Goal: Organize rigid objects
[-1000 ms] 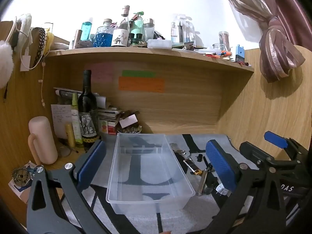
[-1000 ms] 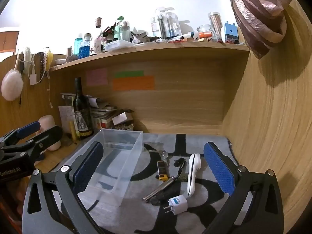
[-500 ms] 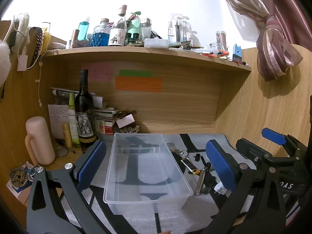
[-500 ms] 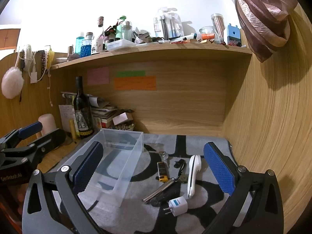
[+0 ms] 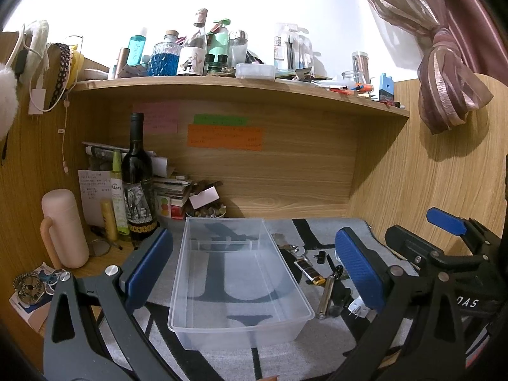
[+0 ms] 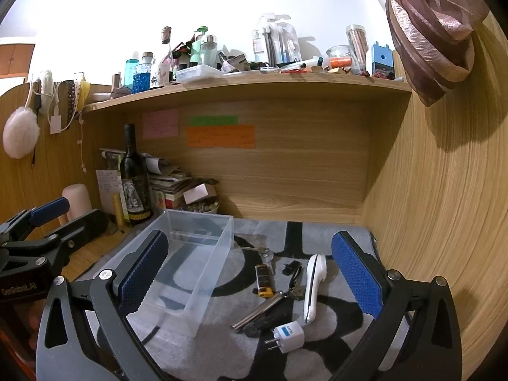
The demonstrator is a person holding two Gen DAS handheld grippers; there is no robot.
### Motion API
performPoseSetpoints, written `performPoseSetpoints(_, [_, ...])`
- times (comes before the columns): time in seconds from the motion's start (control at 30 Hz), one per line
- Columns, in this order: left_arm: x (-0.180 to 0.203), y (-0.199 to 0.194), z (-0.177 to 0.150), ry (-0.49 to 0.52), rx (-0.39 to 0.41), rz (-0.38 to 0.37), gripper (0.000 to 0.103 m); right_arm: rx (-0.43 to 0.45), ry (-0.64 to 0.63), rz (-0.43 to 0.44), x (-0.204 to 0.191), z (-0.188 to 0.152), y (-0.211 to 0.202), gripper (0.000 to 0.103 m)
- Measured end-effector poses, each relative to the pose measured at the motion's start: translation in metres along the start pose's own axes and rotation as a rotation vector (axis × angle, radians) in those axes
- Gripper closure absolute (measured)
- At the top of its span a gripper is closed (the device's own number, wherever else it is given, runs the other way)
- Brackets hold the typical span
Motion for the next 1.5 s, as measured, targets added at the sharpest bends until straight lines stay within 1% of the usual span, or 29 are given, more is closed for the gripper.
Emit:
performPoseSetpoints(0.27, [0.001, 0.002, 0.0, 0.0, -0.004, -0.007, 0.0, 0.0, -0.001, -0.004, 0.002, 0.002, 0.0, 0.0])
performPoseSetpoints(1.2, [-0.005, 0.007, -0.005, -0.007, -0.01, 0.003, 0.0, -0.007, 0.002, 0.0, 0.0, 0.001, 0.002, 0.0])
performPoseSetpoints(1.5, [-0.01, 0.016, -0.007, -0.01, -0.028, 0.007, 0.0, -0.024, 0.008, 0.014, -0.002, 0.0, 0.013, 0.0])
Point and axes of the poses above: each gripper's, at about its wrist camera, not at the fingertips, and y roughly the way its jaws point, x to its right, z to its top, the point moved 6 cm from there along y, roughly the way its jaws point, and after that the axes turned 3 degrees about -y, right-handed, at the moved point
